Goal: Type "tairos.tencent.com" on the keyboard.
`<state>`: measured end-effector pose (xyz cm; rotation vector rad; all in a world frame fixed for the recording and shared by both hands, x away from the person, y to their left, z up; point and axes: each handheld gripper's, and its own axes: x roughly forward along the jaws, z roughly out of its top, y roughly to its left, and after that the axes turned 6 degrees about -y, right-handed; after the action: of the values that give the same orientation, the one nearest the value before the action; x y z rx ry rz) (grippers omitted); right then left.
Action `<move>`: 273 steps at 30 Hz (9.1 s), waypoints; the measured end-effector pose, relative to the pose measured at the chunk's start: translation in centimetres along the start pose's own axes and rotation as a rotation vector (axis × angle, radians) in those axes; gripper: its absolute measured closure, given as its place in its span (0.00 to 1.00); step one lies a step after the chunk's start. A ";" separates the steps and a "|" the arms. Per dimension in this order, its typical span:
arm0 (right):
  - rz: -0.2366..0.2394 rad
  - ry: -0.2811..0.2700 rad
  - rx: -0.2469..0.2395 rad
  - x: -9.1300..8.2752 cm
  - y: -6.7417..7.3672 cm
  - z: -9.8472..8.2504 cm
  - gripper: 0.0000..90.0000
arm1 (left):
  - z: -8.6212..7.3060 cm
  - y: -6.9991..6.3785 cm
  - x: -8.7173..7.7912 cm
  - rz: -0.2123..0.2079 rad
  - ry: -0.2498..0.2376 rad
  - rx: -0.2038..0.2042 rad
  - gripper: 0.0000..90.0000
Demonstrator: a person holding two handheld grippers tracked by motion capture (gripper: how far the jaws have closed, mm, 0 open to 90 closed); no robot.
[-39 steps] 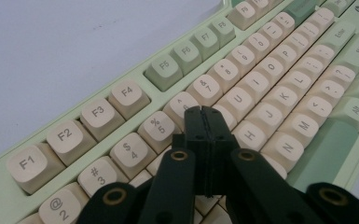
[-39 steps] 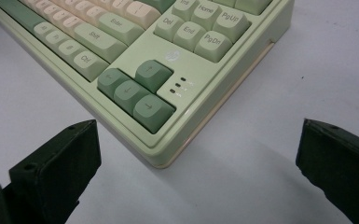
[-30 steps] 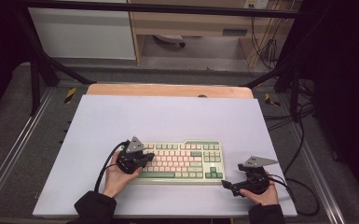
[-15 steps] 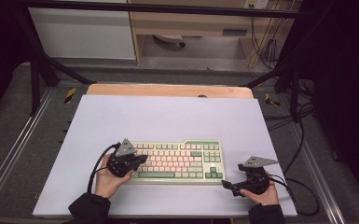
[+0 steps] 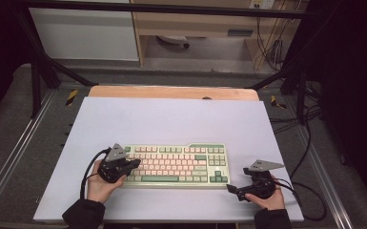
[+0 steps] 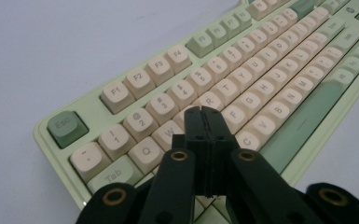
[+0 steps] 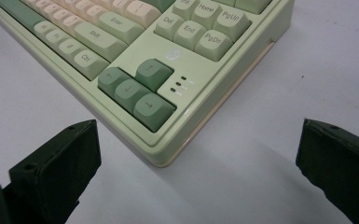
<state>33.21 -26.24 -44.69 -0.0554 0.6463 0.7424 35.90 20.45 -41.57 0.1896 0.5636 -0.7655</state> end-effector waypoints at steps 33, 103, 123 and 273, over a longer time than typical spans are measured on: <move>0.003 -0.007 0.000 0.0 0.3 0.2 0.00 | -1.6 0.9 0.1 0.018 0.009 -0.010 1.00; 0.135 -0.007 -0.131 12.4 10.8 9.8 1.00 | -1.4 0.7 -0.5 0.000 -0.012 -0.007 1.00; 0.101 0.019 -0.141 14.4 10.6 10.0 1.00 | -1.4 0.7 -0.5 0.000 -0.012 -0.006 1.00; 0.108 0.008 -0.105 10.4 9.8 9.6 1.00 | -1.4 0.0 -0.8 0.000 -0.020 0.017 1.00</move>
<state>37.74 -10.04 -41.18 -0.1208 0.6211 0.8812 34.81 21.44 -42.31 0.1973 0.5383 -0.7720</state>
